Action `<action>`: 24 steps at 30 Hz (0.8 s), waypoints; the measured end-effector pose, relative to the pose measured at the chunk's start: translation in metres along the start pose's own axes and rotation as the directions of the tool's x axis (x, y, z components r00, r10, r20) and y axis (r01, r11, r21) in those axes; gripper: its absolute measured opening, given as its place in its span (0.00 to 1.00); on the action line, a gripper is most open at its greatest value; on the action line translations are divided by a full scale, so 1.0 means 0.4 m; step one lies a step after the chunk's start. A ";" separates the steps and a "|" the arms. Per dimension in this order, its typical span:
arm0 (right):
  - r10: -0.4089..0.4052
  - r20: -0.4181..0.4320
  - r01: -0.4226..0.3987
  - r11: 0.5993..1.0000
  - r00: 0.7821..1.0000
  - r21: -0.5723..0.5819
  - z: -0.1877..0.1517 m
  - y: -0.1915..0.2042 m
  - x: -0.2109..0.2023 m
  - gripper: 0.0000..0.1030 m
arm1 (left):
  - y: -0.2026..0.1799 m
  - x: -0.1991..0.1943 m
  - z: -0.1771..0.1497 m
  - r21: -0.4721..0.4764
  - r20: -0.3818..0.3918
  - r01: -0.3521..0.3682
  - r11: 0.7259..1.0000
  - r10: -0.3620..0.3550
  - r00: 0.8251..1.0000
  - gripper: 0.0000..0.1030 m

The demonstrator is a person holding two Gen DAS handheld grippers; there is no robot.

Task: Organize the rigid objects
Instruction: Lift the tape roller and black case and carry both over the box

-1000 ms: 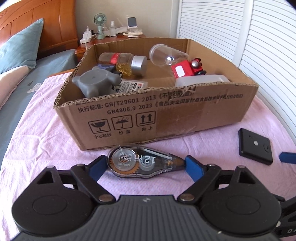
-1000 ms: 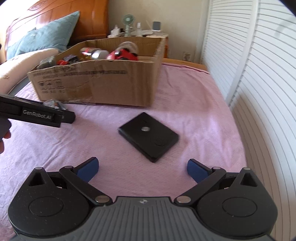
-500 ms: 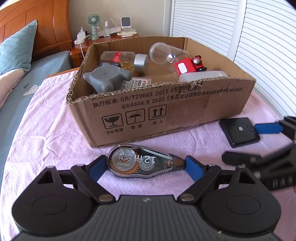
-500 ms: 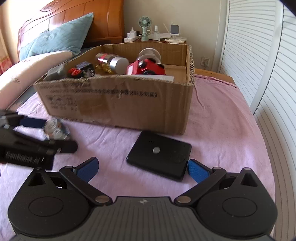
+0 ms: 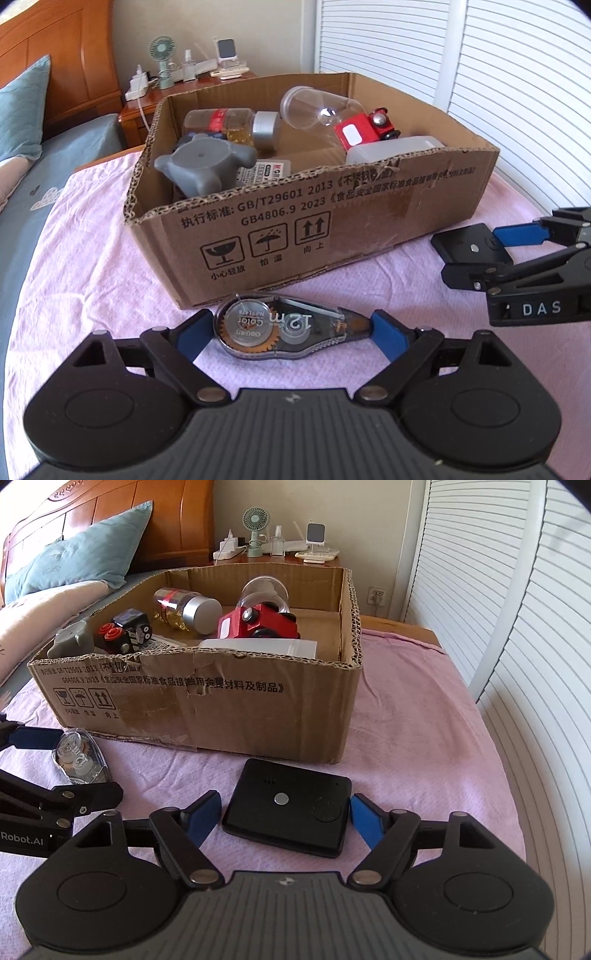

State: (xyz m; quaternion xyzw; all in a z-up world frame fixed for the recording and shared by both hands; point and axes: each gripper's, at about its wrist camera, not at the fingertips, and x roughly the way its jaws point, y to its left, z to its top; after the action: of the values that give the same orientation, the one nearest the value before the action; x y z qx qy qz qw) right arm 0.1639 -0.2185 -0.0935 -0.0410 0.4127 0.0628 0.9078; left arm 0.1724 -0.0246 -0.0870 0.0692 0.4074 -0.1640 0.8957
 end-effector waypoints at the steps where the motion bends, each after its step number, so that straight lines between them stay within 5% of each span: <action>1: 0.000 -0.001 0.000 1.000 1.000 0.002 0.001 0.000 0.001 0.79 | 0.002 0.001 0.002 0.009 -0.003 0.009 1.000 -0.009 1.000 0.89; 12: -0.010 0.003 0.010 1.000 1.000 0.009 0.004 0.007 0.009 0.84 | -0.001 0.006 0.007 0.061 -0.016 0.055 0.997 -0.054 0.998 0.88; 16: -0.015 0.008 0.015 1.000 1.000 0.008 0.009 0.003 0.007 0.74 | -0.003 0.005 0.010 0.059 -0.023 0.055 0.997 -0.054 0.998 0.87; 24: -0.002 -0.020 0.002 1.000 1.000 -0.014 0.010 -0.008 -0.012 0.74 | -0.010 -0.027 0.014 0.081 -0.035 0.079 0.994 -0.077 0.996 0.87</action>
State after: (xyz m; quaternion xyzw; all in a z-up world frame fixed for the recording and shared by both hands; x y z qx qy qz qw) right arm 0.1643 -0.2217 -0.0871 -0.0482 0.4212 0.0645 0.9034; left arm 0.1683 -0.0271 -0.0752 0.0925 0.4169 -0.2144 0.8785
